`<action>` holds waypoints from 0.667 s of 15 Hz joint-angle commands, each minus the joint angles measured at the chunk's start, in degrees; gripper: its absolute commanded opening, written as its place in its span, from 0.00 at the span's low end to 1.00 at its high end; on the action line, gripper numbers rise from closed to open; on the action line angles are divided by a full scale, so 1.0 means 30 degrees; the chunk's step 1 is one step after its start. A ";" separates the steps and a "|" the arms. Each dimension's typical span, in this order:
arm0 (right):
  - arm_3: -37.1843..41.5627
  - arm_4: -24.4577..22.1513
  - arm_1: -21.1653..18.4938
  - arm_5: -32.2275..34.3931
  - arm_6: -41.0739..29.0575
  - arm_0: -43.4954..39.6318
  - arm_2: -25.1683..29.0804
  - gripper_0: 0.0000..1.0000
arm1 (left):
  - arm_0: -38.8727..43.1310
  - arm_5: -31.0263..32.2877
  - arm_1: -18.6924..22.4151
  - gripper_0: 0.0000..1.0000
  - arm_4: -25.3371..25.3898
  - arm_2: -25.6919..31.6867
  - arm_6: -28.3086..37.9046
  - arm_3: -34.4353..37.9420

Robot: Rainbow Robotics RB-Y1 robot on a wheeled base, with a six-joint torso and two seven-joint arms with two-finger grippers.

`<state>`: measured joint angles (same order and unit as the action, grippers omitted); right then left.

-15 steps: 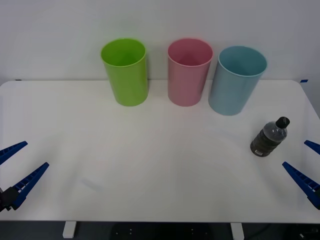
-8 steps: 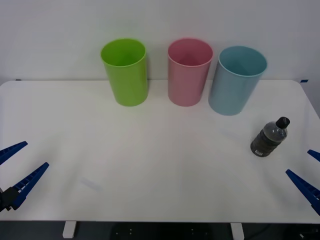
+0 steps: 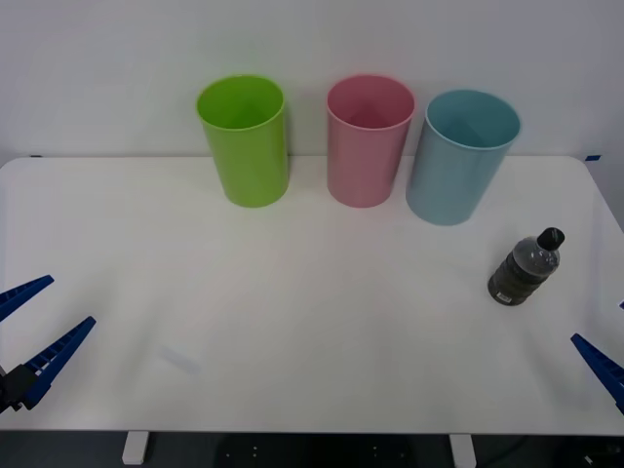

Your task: Grasp the object on the table and drop it into the matching bin: aluminum can to the light blue bin, PET bottle to the pink bin.

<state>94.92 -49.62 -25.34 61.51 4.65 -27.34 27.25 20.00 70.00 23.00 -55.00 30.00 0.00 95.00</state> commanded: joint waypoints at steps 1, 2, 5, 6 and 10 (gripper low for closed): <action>0.0000 0.0396 0.0009 -0.1284 0.2113 -0.0319 -0.0208 1.00 | -0.0002 0.0000 0.0000 1.00 0.0002 0.0001 0.0000 0.0001; 0.0000 0.0426 0.0009 -0.1811 0.2787 -0.0407 -0.0325 1.00 | -0.0002 0.0000 0.0000 1.00 0.0002 0.0001 0.0000 0.0001; -0.0029 0.0631 0.0009 -0.3276 0.4223 -0.0612 -0.0852 1.00 | -0.0002 0.0000 0.0000 1.00 0.0002 0.0001 0.0000 0.0001; -0.0176 0.0660 0.0009 -0.3452 0.4223 -0.0612 -0.1028 1.00 | -0.0002 0.0000 0.0000 1.00 0.0002 0.0001 0.0000 0.0001; -0.1904 0.0602 -0.0021 -0.3276 0.4516 0.0589 -0.1350 1.00 | -0.0002 0.0000 0.0000 1.00 0.0002 0.0001 0.0000 0.0001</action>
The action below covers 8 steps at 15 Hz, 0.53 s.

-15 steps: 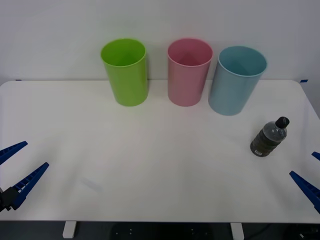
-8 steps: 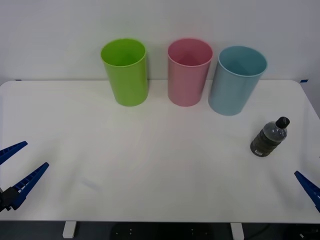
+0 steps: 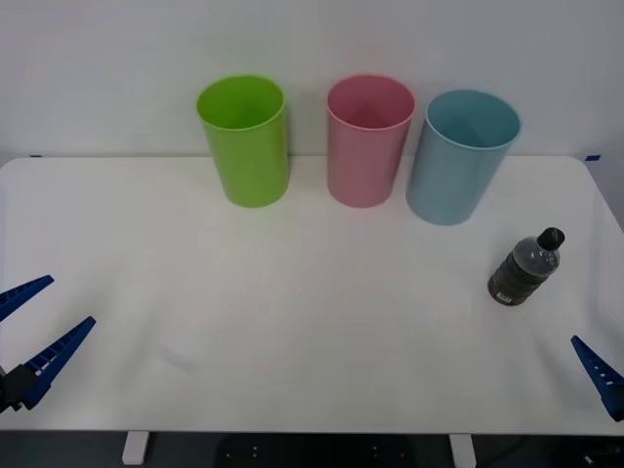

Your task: Grasp the object on the table and drop it into the matching bin: aluminum can to the light blue bin, PET bottle to the pink bin.

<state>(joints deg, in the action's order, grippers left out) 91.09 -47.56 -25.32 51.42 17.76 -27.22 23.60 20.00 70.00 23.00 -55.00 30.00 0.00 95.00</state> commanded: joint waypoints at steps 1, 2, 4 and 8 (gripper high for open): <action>-0.1096 -0.0112 -0.0026 0.0027 0.0232 0.0987 -0.0366 1.00 | -0.0001 0.0000 0.0000 1.00 0.0001 0.0000 0.0000 0.0001; -0.1477 -0.0141 0.0003 -0.0002 0.0320 0.1309 -0.0483 1.00 | -0.0001 0.0000 0.0000 1.00 0.0001 0.0000 0.0000 0.0001; -0.2356 -0.0288 0.0003 -0.0002 0.0466 0.2188 -0.0718 1.00 | -0.0001 0.0000 0.0000 1.00 0.0001 0.0000 0.0000 0.0001; -0.4436 -0.0669 0.0003 -0.0002 0.1023 0.4004 -0.1098 1.00 | -0.0001 0.0000 0.0000 1.00 0.0001 0.0000 0.0000 0.0001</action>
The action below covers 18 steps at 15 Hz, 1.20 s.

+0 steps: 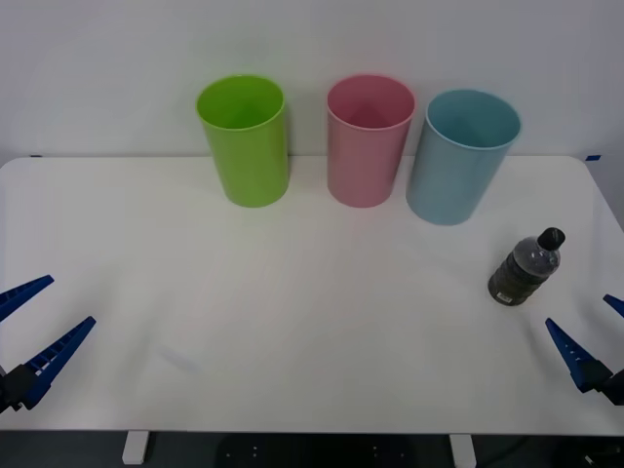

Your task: Grasp the object on the table and drop it into the matching bin: aluminum can to the light blue bin, PET bottle to the pink bin.

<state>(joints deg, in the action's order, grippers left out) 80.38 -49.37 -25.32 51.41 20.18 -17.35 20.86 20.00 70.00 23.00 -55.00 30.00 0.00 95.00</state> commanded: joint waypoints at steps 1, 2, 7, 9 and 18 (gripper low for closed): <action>-0.1334 -0.0096 0.0002 0.0003 0.0334 0.1124 -0.0391 1.00 | -0.0001 0.0000 0.0000 1.00 0.0001 0.0000 0.0000 0.0001; -0.1627 -0.0096 0.0002 0.0003 0.0422 0.1387 -0.0420 1.00 | -0.0001 0.0000 0.0000 1.00 0.0001 0.0000 0.0000 0.0001; -0.3737 -0.0096 0.0002 0.0003 0.1184 0.3174 -0.0976 1.00 | -0.0001 0.0000 0.0000 1.00 0.0001 0.0000 0.0000 0.0001; -0.4499 -0.0096 0.0002 0.0003 0.1418 0.3819 -0.1152 1.00 | -0.0001 0.0000 0.0000 1.00 0.0001 0.0000 0.0000 0.0001; -0.7428 -0.0125 0.0061 -0.0261 0.2444 0.6573 -0.1738 1.00 | -0.0001 0.0000 0.0000 1.00 0.0001 0.0000 0.0000 0.0001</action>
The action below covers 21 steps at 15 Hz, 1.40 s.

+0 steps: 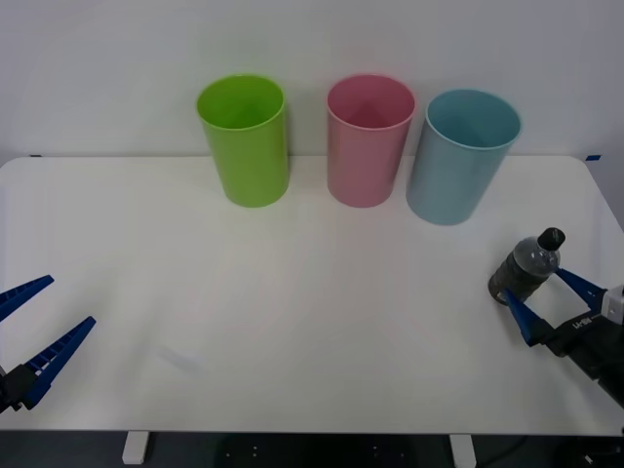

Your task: Grasp the object on the table and drop it into the matching bin: aluminum can to the light blue bin, PET bottle to the pink bin.

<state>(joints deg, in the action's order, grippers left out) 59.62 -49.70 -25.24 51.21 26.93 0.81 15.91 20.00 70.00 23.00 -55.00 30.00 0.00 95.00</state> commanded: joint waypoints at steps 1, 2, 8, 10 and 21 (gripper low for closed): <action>-0.0624 -0.0015 0.0064 -0.0546 0.0312 0.0755 -0.0207 1.00 | -0.0001 0.0000 0.0000 1.00 0.0000 0.0000 0.0000 0.0000; -0.0624 -0.0015 0.0152 -0.0868 0.0370 0.0930 -0.0295 1.00 | -0.0001 0.0000 0.0000 1.00 0.0000 0.0000 0.0000 0.0000; -0.0595 -0.0133 0.0650 -0.2216 0.0693 0.1663 -0.0500 1.00 | -0.0001 0.0000 0.0000 1.00 0.0000 0.0000 0.0000 0.0000; -0.0624 -0.0103 0.0708 -0.2392 0.0780 0.1692 -0.0500 1.00 | -0.0001 0.0000 0.0000 1.00 0.0000 0.0000 0.0000 0.0000; -0.0624 -0.0191 0.0855 -0.2070 0.1366 0.1634 -0.0559 0.00 | -0.0001 0.0000 0.0000 1.00 0.0000 0.0000 0.0000 0.0000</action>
<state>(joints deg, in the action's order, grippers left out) 57.74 -50.23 -22.69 44.80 30.79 5.72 14.29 20.00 70.00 23.00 -55.00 30.00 0.00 95.00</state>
